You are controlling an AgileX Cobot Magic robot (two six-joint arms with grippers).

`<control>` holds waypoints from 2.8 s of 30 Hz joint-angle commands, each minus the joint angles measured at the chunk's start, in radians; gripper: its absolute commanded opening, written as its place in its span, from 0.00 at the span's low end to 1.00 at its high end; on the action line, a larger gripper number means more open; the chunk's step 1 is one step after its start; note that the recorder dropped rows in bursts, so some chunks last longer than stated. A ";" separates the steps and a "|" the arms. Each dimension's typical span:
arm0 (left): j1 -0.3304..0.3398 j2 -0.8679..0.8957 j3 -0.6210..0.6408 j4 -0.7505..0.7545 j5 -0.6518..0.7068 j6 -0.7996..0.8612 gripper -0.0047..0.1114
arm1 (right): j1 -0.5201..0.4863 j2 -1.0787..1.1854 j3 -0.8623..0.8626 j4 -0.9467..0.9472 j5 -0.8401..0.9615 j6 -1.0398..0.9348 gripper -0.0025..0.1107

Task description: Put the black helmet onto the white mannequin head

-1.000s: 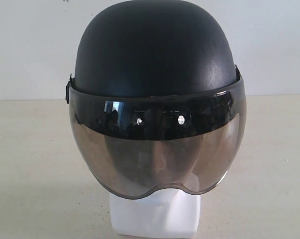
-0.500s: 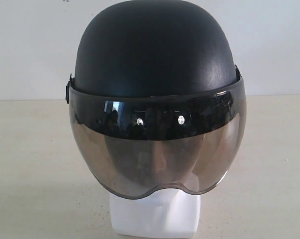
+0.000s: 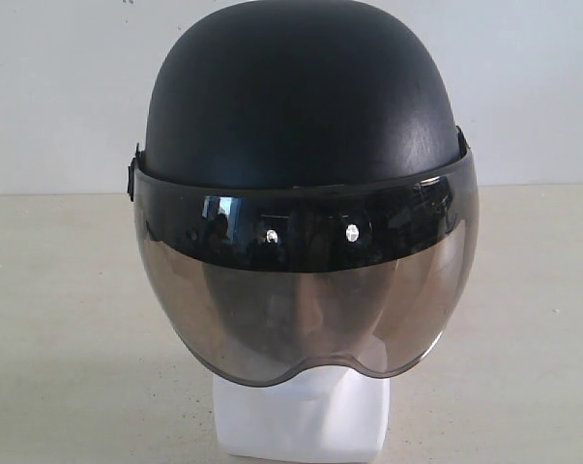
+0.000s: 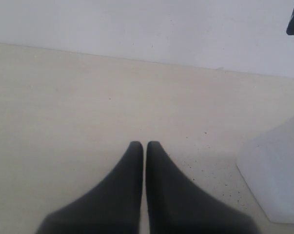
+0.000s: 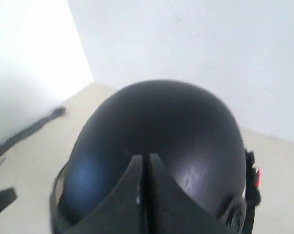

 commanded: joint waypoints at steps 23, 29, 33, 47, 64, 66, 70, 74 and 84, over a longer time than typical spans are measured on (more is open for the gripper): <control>0.002 -0.003 0.000 0.002 -0.002 0.007 0.08 | -0.269 -0.590 1.120 0.106 -0.897 0.159 0.02; 0.002 -0.003 0.000 0.002 -0.002 0.007 0.08 | -0.447 -0.704 1.120 0.034 -0.762 0.112 0.02; 0.002 -0.003 0.000 0.002 -0.002 0.007 0.08 | -0.540 -0.763 1.120 -0.050 -0.709 0.112 0.02; 0.002 -0.003 0.000 0.002 -0.002 0.007 0.08 | -0.657 -0.816 1.120 -0.357 -0.283 0.112 0.02; 0.002 -0.003 0.000 0.002 -0.002 0.007 0.08 | -0.657 -0.816 1.120 -0.267 -0.288 0.208 0.02; 0.002 -0.003 0.000 0.002 -0.002 0.007 0.08 | -0.657 -0.816 1.120 -0.267 -0.288 0.208 0.02; 0.002 -0.003 0.000 0.035 -0.002 0.035 0.08 | -0.657 -0.816 1.120 -0.264 -0.288 0.208 0.02; 0.002 -0.003 0.000 0.066 -0.002 0.041 0.08 | -0.657 -0.816 1.120 -0.264 -0.288 0.208 0.02; 0.002 -0.003 0.000 0.066 -0.002 0.041 0.08 | -0.657 -0.816 1.120 -0.264 -0.288 0.208 0.02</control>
